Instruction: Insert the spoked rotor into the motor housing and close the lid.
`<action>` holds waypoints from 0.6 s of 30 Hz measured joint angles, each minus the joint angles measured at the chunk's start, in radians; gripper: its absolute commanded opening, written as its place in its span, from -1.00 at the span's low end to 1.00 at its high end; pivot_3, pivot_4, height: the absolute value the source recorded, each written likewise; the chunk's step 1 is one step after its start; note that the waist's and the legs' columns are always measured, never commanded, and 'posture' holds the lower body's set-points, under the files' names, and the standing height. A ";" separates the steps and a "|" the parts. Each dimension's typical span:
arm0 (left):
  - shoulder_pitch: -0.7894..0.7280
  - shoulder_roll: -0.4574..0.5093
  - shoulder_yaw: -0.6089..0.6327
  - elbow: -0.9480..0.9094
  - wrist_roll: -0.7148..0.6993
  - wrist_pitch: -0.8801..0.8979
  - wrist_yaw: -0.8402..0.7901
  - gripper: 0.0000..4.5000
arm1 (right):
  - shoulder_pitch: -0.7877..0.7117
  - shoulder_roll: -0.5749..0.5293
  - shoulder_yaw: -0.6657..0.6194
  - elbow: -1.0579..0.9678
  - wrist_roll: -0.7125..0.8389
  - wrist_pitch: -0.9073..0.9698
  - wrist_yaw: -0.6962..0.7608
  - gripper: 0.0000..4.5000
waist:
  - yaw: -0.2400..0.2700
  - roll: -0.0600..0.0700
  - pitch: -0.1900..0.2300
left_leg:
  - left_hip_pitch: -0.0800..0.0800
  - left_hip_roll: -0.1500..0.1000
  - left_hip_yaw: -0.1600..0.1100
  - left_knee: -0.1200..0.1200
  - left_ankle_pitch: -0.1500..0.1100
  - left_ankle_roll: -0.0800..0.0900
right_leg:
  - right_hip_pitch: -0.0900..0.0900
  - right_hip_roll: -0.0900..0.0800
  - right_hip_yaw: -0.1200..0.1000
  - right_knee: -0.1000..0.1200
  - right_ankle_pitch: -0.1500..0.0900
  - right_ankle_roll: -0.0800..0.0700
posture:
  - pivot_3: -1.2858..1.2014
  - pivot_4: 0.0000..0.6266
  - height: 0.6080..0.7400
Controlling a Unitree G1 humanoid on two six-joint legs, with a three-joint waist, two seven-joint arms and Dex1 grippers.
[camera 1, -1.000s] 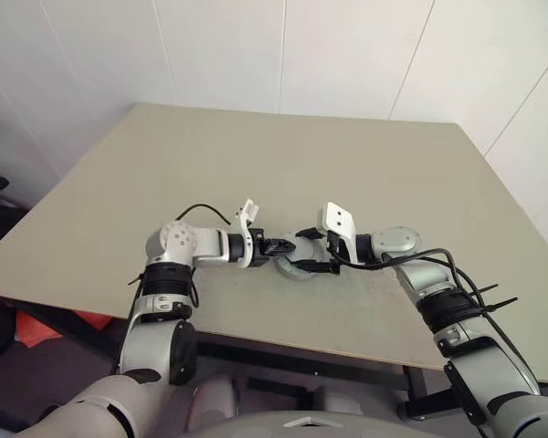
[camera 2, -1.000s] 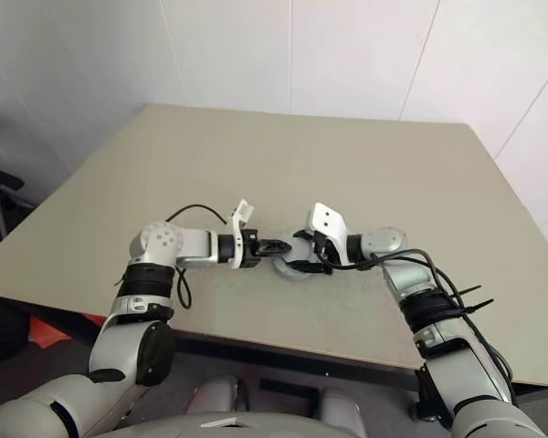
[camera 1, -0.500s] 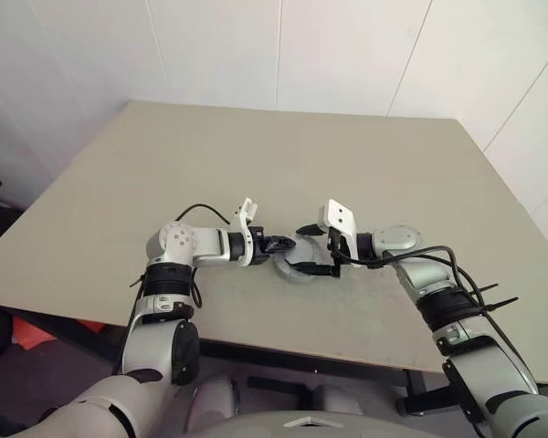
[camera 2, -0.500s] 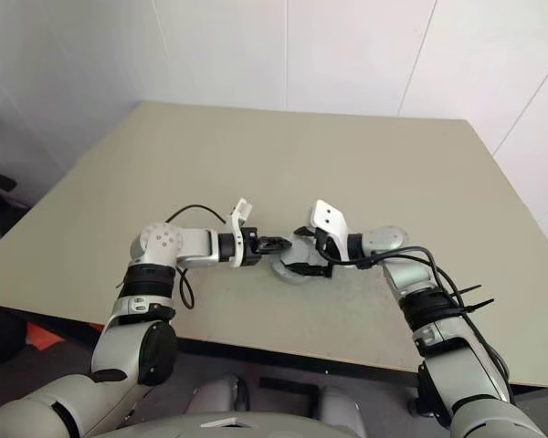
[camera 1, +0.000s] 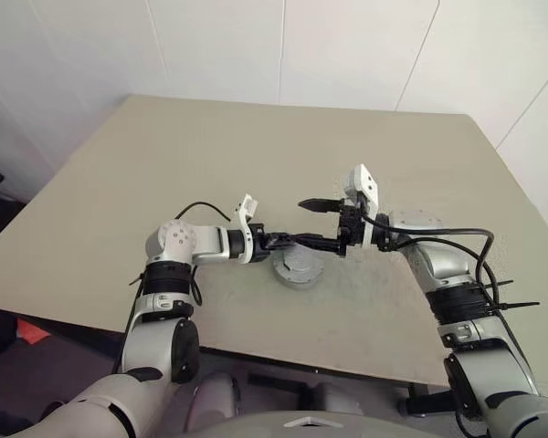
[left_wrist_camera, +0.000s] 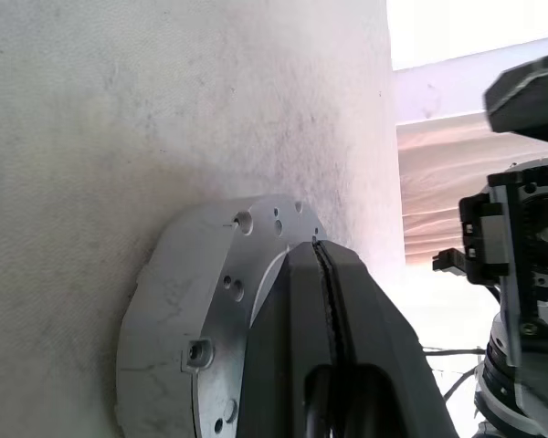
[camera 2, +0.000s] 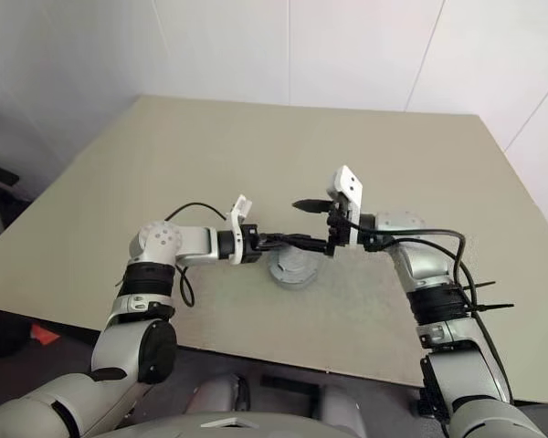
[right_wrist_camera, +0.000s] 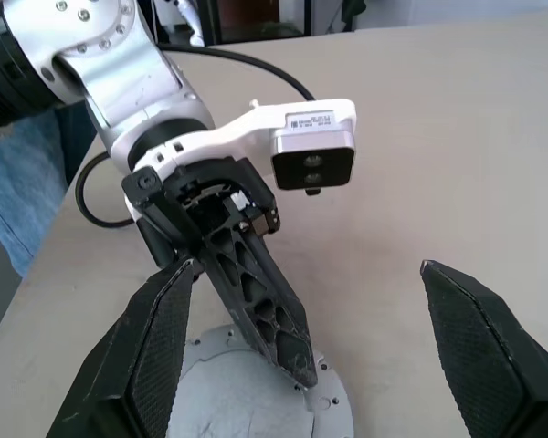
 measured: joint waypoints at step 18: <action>-0.001 0.014 0.007 0.003 0.004 0.018 -0.016 -1.00 | -0.096 -0.003 -0.128 0.003 0.046 0.311 -0.264 0.99 | 0.011 0.000 0.000 | -0.016 0.000 -0.001 0.008 0.000 0.001 | -0.016 -0.001 0.000 0.010 0.000 -0.004 | 0.03 -1.00 1.00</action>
